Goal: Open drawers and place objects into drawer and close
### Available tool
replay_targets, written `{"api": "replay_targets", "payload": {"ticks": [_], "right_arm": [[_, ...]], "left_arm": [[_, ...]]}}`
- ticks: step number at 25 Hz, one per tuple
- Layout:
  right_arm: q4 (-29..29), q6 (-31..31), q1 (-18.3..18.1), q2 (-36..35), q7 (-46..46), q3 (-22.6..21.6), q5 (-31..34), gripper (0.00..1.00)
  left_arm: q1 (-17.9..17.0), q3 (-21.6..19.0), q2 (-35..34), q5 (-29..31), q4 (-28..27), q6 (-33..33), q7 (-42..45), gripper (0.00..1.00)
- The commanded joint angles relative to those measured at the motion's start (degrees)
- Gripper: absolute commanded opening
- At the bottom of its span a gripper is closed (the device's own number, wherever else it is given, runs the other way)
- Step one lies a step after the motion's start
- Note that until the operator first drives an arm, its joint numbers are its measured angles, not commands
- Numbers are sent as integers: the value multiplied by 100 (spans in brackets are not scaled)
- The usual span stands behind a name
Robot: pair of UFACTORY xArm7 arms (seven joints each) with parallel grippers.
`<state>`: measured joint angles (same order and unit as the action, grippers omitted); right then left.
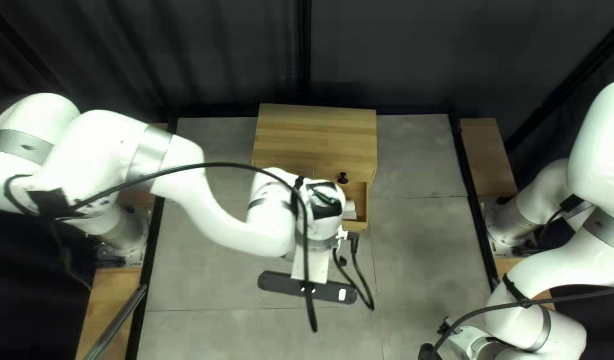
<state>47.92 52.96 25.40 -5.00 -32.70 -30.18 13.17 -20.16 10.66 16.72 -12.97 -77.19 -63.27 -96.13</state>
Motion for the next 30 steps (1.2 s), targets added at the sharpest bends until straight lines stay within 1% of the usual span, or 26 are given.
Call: {"api": "replay_targets", "payload": {"ticks": [1, 14, 21, 30], "right_arm": [[0, 0, 0, 0, 0, 0, 0, 100], [0, 0, 0, 0, 0, 0, 0, 100], [0, 0, 0, 0, 0, 0, 0, 100], [0, 0, 0, 0, 0, 0, 0, 100]], "left_arm": [[89, 72, 57, 37, -37, 8, -73, 0], [345, 220, 340, 38, -145, 261, -341, 0], [492, 268, 361, -48, -39, 375, -533, 0], [621, 307, 420, -95, -98, 351, -698, 0]]}}
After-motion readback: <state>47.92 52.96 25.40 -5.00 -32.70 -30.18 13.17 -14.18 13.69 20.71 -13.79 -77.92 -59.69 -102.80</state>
